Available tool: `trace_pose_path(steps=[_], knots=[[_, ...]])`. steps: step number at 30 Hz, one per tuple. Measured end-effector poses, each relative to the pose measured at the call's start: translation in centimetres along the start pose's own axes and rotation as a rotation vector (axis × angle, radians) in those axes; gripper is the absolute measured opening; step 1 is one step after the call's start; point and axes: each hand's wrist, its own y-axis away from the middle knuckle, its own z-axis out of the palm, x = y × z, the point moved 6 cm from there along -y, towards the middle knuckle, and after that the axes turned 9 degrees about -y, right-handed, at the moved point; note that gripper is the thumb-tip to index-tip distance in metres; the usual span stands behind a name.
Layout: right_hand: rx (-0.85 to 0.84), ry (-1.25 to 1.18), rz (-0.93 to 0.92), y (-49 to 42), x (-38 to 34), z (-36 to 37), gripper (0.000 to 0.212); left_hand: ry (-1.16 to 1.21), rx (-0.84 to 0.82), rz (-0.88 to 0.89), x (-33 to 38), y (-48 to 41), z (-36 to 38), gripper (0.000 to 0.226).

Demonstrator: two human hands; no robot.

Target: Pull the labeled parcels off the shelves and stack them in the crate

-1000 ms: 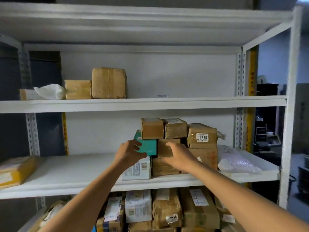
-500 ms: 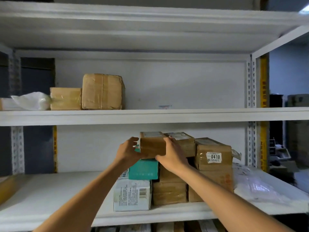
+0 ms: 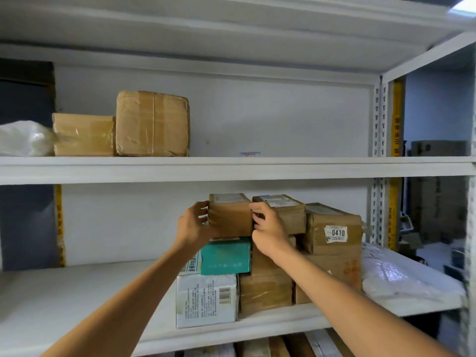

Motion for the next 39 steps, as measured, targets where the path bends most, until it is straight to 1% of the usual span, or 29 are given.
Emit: trace_pose_path(steps=[2, 5, 7, 9, 10, 12, 14, 17, 20, 21, 23, 24, 26, 28, 30, 31, 33, 36, 39], knots=[[0.058, -0.052, 0.004, 0.1, -0.2, 0.5, 0.065, 0.026, 0.016, 0.017, -0.1, 0.5, -0.8, 0.067], [0.097, -0.082, 0.002, 0.6, -0.9, 0.7, 0.056, 0.075, 0.042, 0.032, -0.1, 1.4, -1.6, 0.049], [0.105, -0.101, -0.02, 0.8, -1.0, 1.2, 0.035, 0.129, 0.069, 0.031, -0.1, 1.9, -2.0, 0.034], [0.164, -0.133, -0.048, 1.0, -1.3, 1.6, 0.018, 0.199, 0.117, -0.008, -0.2, 2.3, -2.5, 0.019], [0.215, -0.117, -0.06, 1.0, -1.3, 1.7, 0.018, 0.237, 0.145, -0.031, -0.2, 2.5, -2.7, 0.018], [0.277, -0.064, -0.092, 1.1, -1.5, 2.2, 0.028, 0.304, 0.177, -0.074, -0.1, 2.7, -2.9, 0.026], [0.309, -0.024, -0.091, 1.4, -1.6, 2.3, 0.032, 0.325, 0.162, -0.1, 0.2, 3.1, -2.8, 0.035], [0.305, -0.017, -0.065, 2.0, -1.7, 2.2, 0.041, 0.284, 0.094, -0.083, 0.5, 3.5, -2.7, 0.049], [0.285, -0.05, -0.062, 2.4, -1.6, 1.9, 0.051, 0.233, 0.057, -0.029, 0.9, 4.2, -2.9, 0.05], [0.264, -0.049, -0.068, 2.7, -1.7, 2.0, 0.049, 0.233, 0.048, -0.025, 1.0, 4.5, -2.9, 0.054], [0.249, -0.029, -0.093, 3.4, -2.0, 2.1, 0.037, 0.245, 0.032, -0.029, 1.0, 5.1, -3.0, 0.059], [0.27, -0.017, -0.111, 3.7, -1.9, 2.0, 0.033, 0.256, 0.022, -0.029, 1.0, 5.5, -3.0, 0.059], [0.295, -0.01, -0.152, 4.5, -1.9, 2.1, 0.033, 0.278, 0.001, -0.038, 0.7, 6.3, -3.0, 0.056], [0.262, -0.022, -0.167, 5.3, -1.5, 2.6, 0.036, 0.292, -0.002, -0.028, 0.3, 7.2, -3.0, 0.051], [0.223, -0.04, -0.15, 6.1, -0.7, 2.8, 0.038, 0.308, 0.023, -0.009, -0.5, 8.1, -3.2, 0.039], [0.208, -0.056, -0.137, 6.4, -0.2, 2.9, 0.039, 0.313, 0.027, -0.001, -0.9, 8.6, -3.4, 0.038], [0.189, -0.097, -0.118, 6.8, 0.6, 2.9, 0.043, 0.315, 0.023, 0.004, -1.8, 9.1, -3.6, 0.042], [0.165, -0.102, -0.121, 7.1, 0.9, 3.4, 0.059, 0.298, 0.026, 0.009, -2.6, 9.6, -3.9, 0.048], [0.134, -0.082, -0.143, 6.9, 0.4, 4.0, 0.058, 0.3, 0.026, 0.015, -2.7, 9.8, -4.3, 0.055]])
